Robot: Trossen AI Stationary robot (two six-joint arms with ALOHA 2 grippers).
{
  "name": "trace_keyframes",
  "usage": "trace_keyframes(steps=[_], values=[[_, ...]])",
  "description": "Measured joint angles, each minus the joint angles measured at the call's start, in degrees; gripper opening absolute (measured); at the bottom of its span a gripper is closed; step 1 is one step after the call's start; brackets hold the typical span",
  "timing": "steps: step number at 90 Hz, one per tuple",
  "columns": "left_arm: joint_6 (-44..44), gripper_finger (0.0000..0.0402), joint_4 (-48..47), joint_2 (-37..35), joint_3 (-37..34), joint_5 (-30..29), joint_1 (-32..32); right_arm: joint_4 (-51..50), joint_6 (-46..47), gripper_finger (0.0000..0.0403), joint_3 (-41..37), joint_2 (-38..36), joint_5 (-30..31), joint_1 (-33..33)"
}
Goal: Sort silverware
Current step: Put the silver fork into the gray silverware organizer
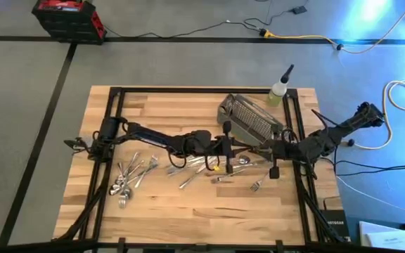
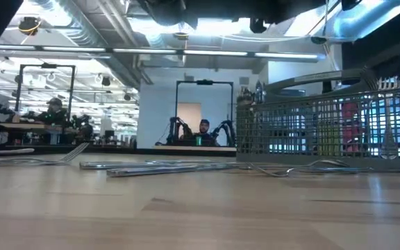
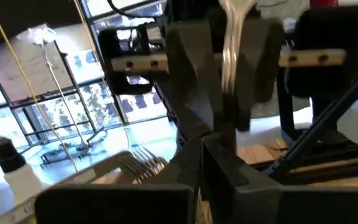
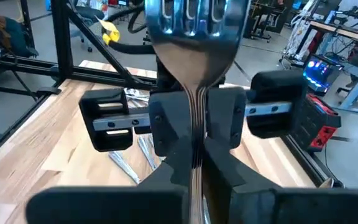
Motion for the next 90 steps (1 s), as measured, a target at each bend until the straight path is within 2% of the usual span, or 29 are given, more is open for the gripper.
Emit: trace_keyframes(steps=[29, 43, 51, 65, 77, 90], values=[[0.07, 0.0000, -1.16, 0.00, 0.25, 0.15, 0.13, 0.12, -0.03, 0.0001, 0.00, 1.69, 0.81, -1.15], [1.44, 0.0000, -3.14, 0.00, 0.32, -2.61, 0.08, -1.90, 1.38, 0.0001, 0.00, 0.25, 0.92, -1.02], [2.03, 0.0000, -4.95, 0.00, 0.32, -3.87, 0.39, -6.51, 7.24, 0.0001, 0.00, -1.59, 2.18, -1.02], [1.28, 0.0000, -8.03, 0.00, 0.32, -5.18, 1.96, -20.17, 20.96, 0.0001, -0.06, -2.75, 10.28, -1.02], [-0.24, 0.0000, -9.94, 0.00, 0.32, -5.29, 3.36, -28.03, 33.84, 0.0001, -0.07, -2.83, 17.49, -1.02], [-0.48, 0.0000, -11.97, 0.00, 0.32, -5.35, 3.93, -39.96, 47.38, 0.0001, 0.84, -3.20, 19.31, -1.02]])
